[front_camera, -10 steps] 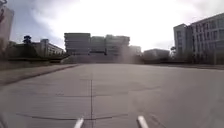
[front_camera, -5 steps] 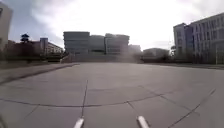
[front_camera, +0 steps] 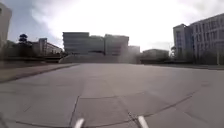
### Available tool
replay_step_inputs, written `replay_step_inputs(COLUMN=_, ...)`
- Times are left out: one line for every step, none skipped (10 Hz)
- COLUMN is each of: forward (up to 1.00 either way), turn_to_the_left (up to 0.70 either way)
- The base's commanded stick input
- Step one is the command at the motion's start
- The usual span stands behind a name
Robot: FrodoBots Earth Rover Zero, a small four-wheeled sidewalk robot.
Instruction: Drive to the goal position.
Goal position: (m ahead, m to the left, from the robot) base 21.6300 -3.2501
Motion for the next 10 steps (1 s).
replay_step_inputs(forward=1.0, turn_to_the_left=0.0)
replay_step_inputs(forward=1.0, turn_to_the_left=0.0)
replay_step_inputs(forward=1.0, turn_to_the_left=0.0)
replay_step_inputs(forward=1.0, turn_to_the_left=0.0)
replay_step_inputs(forward=1.0, turn_to_the_left=0.0)
replay_step_inputs(forward=1.0, turn_to_the_left=0.0)
replay_step_inputs(forward=1.0, turn_to_the_left=0.0)
replay_step_inputs(forward=1.0, turn_to_the_left=0.0)
replay_step_inputs(forward=1.0, turn_to_the_left=0.0)
replay_step_inputs(forward=1.0, turn_to_the_left=0.0)
